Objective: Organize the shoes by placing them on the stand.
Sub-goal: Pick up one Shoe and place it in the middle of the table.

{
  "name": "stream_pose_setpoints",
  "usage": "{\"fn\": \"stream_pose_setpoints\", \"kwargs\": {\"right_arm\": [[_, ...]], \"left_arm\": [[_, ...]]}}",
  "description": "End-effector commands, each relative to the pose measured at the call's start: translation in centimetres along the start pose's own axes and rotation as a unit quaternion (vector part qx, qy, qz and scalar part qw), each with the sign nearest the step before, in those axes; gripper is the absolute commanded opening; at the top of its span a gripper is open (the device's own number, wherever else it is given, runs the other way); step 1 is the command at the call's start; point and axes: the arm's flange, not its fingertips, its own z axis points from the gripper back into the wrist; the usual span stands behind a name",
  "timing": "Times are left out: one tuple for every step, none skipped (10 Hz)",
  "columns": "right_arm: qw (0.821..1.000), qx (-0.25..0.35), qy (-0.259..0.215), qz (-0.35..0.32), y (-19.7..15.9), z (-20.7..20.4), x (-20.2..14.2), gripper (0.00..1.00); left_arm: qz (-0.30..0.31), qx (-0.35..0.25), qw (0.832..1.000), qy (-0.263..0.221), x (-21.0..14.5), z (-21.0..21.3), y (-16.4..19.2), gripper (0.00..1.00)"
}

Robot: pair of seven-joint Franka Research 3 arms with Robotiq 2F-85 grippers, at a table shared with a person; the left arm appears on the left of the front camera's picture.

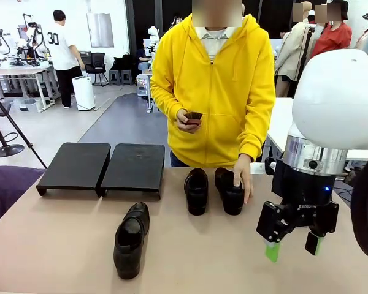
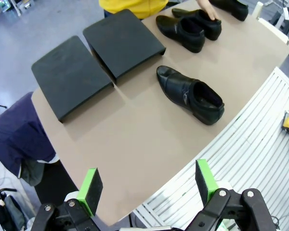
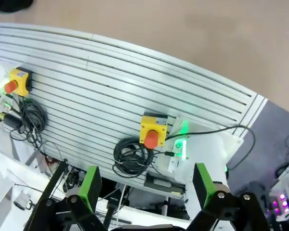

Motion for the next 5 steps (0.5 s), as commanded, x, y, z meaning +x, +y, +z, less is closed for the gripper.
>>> {"fn": "stream_pose_setpoints", "kwargs": {"right_arm": [[0.997, 0.052, -0.028, -0.040, -5.8, 2.8, -1.3, 1.00], [0.995, 0.077, -0.043, -0.038, -12.0, 5.2, -3.6, 1.00], [0.984, 0.122, -0.085, -0.094, -16.7, 6.5, -5.0, 1.00], [0.970, 0.162, -0.135, -0.126, -20.8, 7.1, -5.8, 1.00], [0.956, 0.194, -0.167, -0.140, -24.6, 6.8, -6.1, 1.00]], "left_arm": [[0.001, -0.005, 1.000, 0.000, -0.1, 0.1, -0.1, 1.00], [0.001, -0.005, 1.000, 0.000, -0.1, 0.1, -0.1, 1.00], [0.001, -0.005, 1.000, 0.000, -0.1, 0.1, -0.1, 1.00], [0.001, -0.005, 1.000, 0.000, -0.1, 0.1, -0.1, 1.00], [0.001, -0.005, 1.000, 0.000, -0.1, 0.1, -0.1, 1.00]]}}
